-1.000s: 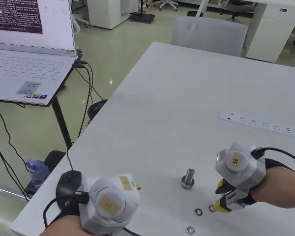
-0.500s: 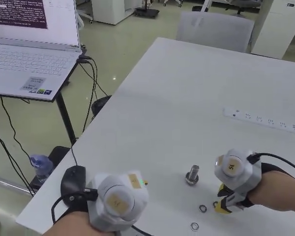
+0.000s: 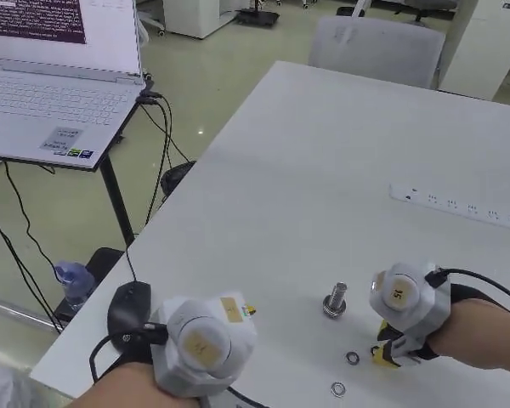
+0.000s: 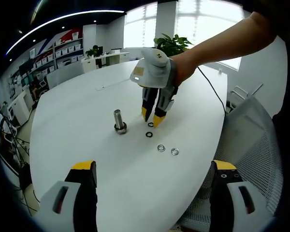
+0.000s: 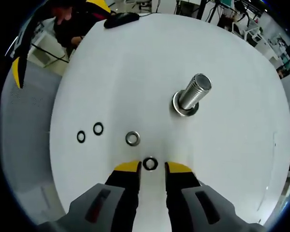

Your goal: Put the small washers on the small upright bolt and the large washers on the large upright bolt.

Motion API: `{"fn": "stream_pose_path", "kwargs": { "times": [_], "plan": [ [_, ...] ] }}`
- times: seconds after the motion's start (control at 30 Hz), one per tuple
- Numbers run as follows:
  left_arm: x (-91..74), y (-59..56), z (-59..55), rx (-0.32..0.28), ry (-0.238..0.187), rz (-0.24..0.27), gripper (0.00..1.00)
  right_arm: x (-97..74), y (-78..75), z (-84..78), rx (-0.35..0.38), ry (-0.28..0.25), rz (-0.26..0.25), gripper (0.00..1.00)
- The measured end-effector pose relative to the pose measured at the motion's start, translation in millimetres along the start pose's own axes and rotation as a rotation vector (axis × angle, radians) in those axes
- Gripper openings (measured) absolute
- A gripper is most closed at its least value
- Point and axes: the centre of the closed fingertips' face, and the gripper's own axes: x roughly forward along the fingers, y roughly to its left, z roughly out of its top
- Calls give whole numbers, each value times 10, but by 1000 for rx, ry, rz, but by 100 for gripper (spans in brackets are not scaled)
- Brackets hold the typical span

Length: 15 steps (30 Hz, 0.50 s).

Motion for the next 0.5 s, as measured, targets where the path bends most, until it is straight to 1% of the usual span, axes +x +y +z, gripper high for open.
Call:
{"fn": "stream_pose_path", "kwargs": {
  "times": [0.1,0.2,0.3,0.43,0.5],
  "plan": [
    [4,-8,0,-2,-3,-5,99,0,5,-3,8,-2,-1,19],
    [5,-22,-4,0,0,-6,98,1,5,-16,7,8,-4,15],
    [3,-31,-8,0,0,-9,97,7,7,-12,12,10,-4,15],
    [-6,-34,-23,-2,1,-9,95,9,27,-11,-7,21,-15,14],
    [-10,-37,-40,-4,8,-9,95,7,22,-11,1,22,-15,14]
  ]
}}
